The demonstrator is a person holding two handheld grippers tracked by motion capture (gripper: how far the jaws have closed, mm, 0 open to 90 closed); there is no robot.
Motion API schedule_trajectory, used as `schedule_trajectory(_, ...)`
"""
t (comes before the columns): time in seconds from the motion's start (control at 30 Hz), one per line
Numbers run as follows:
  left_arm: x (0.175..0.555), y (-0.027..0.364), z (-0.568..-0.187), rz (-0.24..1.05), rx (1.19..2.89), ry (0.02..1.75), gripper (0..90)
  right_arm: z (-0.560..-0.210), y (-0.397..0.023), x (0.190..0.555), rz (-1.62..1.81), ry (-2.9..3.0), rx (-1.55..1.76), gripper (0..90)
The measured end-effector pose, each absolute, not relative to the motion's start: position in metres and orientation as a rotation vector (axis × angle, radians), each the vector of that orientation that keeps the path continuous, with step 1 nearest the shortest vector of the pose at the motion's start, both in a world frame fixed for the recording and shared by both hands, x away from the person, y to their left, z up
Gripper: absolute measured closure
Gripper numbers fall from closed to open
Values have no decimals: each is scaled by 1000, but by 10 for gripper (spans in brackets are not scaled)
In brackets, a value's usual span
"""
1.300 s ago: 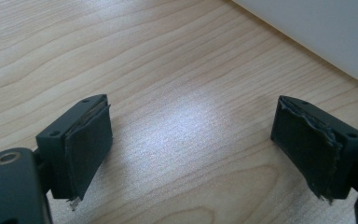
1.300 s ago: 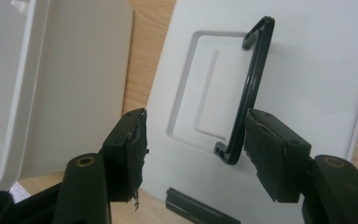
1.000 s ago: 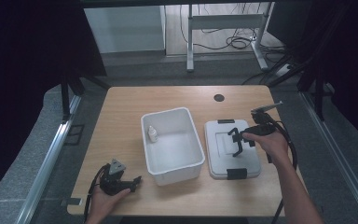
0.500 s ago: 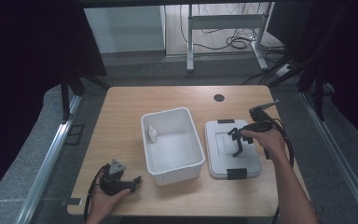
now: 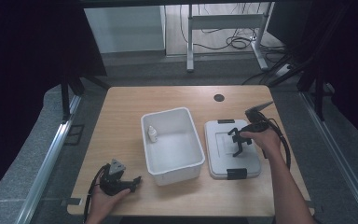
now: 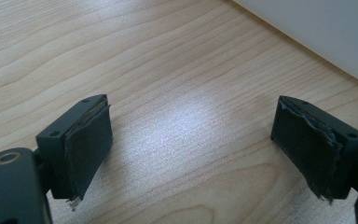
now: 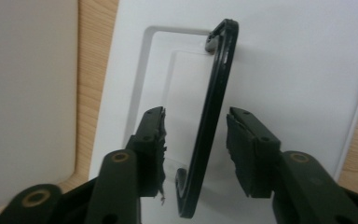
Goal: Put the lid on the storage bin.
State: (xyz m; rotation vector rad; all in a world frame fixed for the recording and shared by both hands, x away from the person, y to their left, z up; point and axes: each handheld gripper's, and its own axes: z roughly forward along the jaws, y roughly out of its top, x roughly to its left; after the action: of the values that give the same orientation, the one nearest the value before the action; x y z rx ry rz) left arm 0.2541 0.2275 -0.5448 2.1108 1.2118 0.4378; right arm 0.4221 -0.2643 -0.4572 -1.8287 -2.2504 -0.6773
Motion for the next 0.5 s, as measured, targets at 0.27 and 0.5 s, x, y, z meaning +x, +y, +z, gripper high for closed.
schedule_trajectory(0.27,254,227,-545,438,2111,1212,122,-460,-268,425,-657,-2237,-1843,687)
schedule_trajectory(0.5,254,227,-545,438,2111,1212,122,-463,-264,426,-615,-2218,-1841,803)
